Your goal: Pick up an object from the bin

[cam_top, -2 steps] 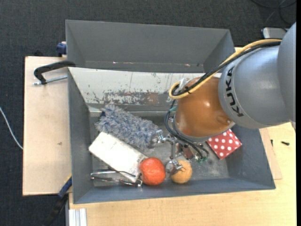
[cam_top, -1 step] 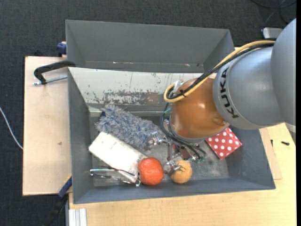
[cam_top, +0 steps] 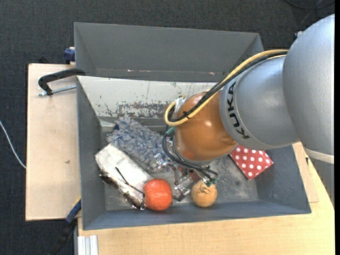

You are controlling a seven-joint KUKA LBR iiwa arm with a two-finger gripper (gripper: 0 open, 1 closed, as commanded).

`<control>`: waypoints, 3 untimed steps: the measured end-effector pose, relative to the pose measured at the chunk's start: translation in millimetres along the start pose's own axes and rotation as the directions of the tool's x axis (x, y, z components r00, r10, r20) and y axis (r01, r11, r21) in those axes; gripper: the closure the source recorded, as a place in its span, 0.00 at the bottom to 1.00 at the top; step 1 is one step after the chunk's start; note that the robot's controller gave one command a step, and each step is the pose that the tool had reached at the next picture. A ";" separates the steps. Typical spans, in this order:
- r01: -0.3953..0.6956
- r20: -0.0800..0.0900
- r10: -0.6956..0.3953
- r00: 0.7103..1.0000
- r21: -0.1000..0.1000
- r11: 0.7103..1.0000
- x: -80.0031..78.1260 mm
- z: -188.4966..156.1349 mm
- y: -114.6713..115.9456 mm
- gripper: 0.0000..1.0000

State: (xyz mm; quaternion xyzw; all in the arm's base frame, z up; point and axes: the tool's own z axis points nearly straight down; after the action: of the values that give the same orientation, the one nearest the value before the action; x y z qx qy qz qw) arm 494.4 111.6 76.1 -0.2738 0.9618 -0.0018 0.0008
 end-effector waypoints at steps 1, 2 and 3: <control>0.021 0.001 -0.021 1.000 0.000 1.000 -4.9 1.8 8.5 0.00; -0.011 0.003 0.011 1.000 -0.005 1.000 -29.6 3.0 0.4 0.00; 0.075 0.004 -0.075 0.997 -0.002 0.997 -38.1 -6.7 18.5 0.00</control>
Offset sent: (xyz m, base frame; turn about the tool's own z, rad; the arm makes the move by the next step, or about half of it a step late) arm 0.0451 0.0127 -0.0061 0.0435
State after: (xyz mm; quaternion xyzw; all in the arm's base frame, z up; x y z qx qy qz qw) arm 517.0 147.4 82.8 -0.3094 0.9509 -0.0002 0.0026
